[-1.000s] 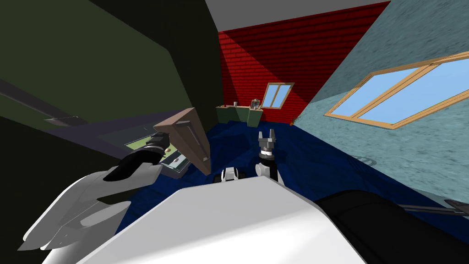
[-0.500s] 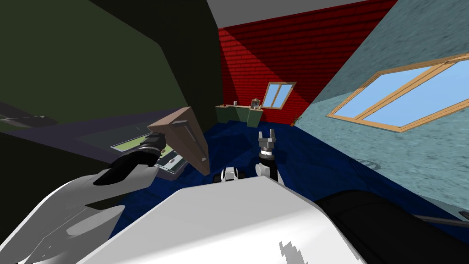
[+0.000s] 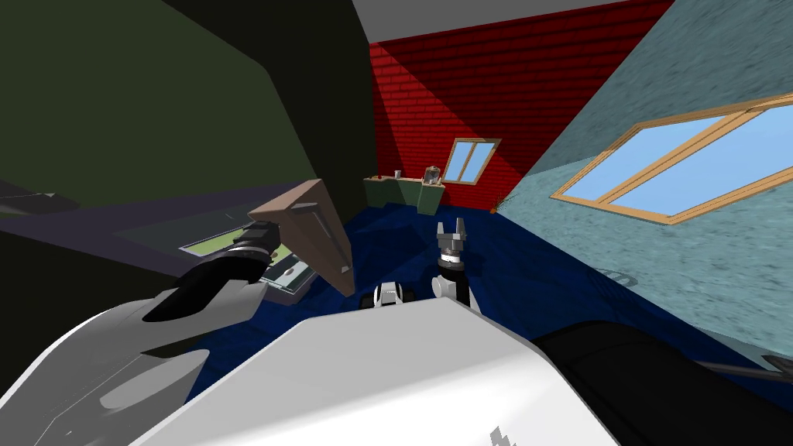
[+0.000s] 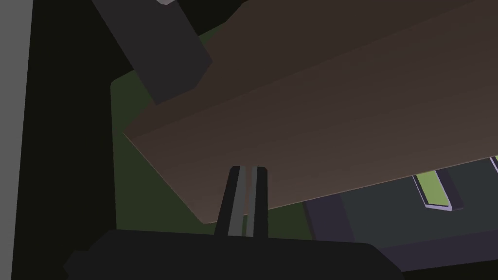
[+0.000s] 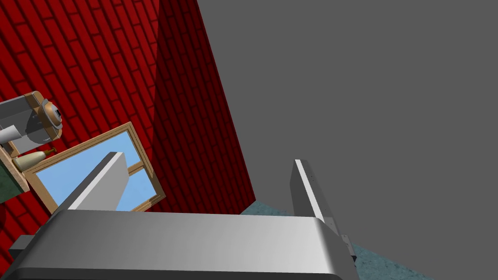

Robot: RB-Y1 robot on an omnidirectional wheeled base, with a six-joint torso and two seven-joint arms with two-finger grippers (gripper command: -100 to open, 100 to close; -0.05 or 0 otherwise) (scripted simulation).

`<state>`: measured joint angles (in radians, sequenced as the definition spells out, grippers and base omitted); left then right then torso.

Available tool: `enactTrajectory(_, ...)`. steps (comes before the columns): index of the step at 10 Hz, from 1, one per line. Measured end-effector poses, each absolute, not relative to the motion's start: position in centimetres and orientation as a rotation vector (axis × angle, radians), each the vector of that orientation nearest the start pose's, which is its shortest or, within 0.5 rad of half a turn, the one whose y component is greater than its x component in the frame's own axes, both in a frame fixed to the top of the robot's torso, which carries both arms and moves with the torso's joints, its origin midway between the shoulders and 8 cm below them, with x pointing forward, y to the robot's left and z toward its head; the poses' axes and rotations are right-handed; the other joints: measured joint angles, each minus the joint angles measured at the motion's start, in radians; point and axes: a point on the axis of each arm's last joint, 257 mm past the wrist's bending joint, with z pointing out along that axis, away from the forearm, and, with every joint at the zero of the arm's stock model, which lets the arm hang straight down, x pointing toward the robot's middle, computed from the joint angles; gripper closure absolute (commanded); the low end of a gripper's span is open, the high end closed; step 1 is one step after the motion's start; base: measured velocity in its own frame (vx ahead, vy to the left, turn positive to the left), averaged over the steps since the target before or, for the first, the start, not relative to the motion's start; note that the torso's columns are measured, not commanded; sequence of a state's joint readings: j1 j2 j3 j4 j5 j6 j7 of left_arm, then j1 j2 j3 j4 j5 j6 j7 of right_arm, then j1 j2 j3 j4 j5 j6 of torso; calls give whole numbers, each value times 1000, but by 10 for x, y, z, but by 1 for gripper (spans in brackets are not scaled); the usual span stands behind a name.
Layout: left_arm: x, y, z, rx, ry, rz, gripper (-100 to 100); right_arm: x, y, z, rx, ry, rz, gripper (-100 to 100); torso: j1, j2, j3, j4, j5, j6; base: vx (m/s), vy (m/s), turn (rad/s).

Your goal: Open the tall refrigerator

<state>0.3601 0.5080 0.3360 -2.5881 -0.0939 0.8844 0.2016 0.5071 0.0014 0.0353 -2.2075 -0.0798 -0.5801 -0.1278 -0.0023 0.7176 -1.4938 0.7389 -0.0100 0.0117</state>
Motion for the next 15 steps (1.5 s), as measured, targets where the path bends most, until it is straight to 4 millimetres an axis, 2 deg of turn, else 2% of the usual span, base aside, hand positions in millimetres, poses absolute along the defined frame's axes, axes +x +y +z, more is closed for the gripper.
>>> enactTrajectory(1,383,433,-16,-1114,1168,-554,-100,344,-280,5,762,517,1498,0,1,4,3,-1,3,-3,-38,-19,39)
enactTrajectory(2,383,434,-21,-1126,1177,-550,100,344,-280,5,762,517,1498,0,2,8,7,0,4,-5,-22,-11,10)
enactTrajectory(3,383,433,-21,-1126,1177,-553,-100,344,-280,5,762,517,1498,0,4,11,11,-2,8,-9,-8,-14,16)
enactTrajectory(6,386,445,-35,-1154,1182,-529,-100,344,-280,5,762,517,1498,0,11,9,11,-8,16,-10,6,-19,3)
enactTrajectory(10,388,460,-61,-1213,1195,-495,-100,344,-280,5,762,517,1498,0,4,-2,1,-4,6,-2,33,-72,17)
enactTrajectory(12,387,465,-54,-1210,1179,-488,-100,344,-280,5,762,517,1498,0,1,-5,-2,-3,3,0,86,-117,-8)
enactTrajectory(15,388,475,-52,-1218,1157,-464,-100,344,-280,5,762,517,1498,0,12,-11,-6,-4,4,2,84,-116,4)
